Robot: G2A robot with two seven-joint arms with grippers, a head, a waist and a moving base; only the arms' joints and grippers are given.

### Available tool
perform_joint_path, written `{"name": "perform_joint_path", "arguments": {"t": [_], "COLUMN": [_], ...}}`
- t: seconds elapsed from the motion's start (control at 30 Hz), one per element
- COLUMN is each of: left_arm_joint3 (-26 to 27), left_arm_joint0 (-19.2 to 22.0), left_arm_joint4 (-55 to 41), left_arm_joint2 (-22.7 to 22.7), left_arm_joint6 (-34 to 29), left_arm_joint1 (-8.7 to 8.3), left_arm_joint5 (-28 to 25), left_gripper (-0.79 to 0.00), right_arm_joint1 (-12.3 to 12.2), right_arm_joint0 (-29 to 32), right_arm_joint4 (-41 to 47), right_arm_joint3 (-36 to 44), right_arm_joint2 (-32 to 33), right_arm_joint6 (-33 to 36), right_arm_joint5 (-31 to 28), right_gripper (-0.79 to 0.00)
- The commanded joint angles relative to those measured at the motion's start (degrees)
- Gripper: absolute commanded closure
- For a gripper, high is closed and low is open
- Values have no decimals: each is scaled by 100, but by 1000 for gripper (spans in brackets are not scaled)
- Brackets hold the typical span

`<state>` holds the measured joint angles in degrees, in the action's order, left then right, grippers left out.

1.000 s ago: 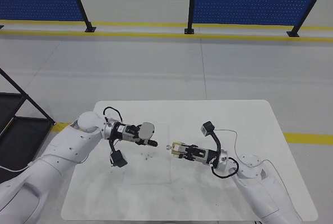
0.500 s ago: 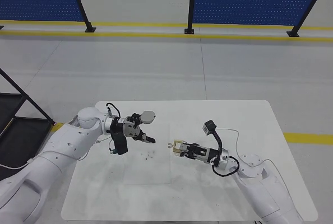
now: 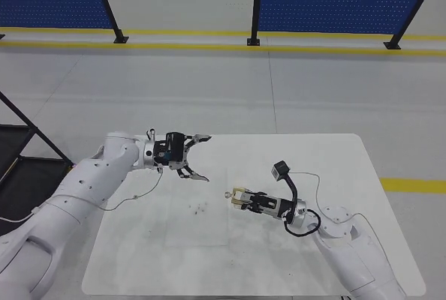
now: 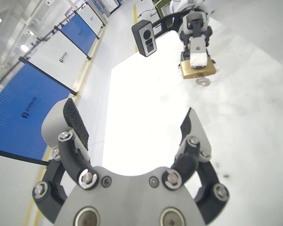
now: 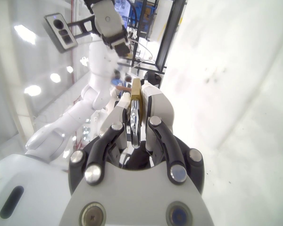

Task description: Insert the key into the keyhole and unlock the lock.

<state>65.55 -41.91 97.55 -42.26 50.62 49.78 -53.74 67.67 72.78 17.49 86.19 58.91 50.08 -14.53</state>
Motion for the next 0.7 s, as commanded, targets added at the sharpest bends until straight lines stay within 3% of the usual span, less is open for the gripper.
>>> {"name": "perform_joint_path", "arguments": {"t": [0.0, 0.17, 0.33, 0.47, 0.67], "left_arm_joint3": [-362, -780, -572, -436, -436], "left_arm_joint0": [41, 324, 574, 638, 638], "left_arm_joint4": [-776, -3081, -6126, -8400, -8400], "left_arm_joint2": [198, 1137, 1874, 2128, 2128], "left_arm_joint6": [-895, -2556, -4348, -5559, -5559], "left_arm_joint1": [42, 107, 35, -41, -41], "left_arm_joint5": [-426, -426, -426, -426, -426], "left_gripper": [-785, -785, -785, -785, -785], "right_arm_joint1": [0, 0, 0, 0, 0], "right_arm_joint0": [0, 0, 0, 0, 0], "right_arm_joint4": [0, 0, 0, 0, 0], "right_arm_joint3": [0, 0, 0, 0, 0], "right_arm_joint2": [0, 0, 0, 0, 0], "right_arm_joint6": [0, 0, 0, 0, 0], "right_arm_joint5": [0, 0, 0, 0, 0], "right_gripper": [0, 0, 0, 0, 0]}}
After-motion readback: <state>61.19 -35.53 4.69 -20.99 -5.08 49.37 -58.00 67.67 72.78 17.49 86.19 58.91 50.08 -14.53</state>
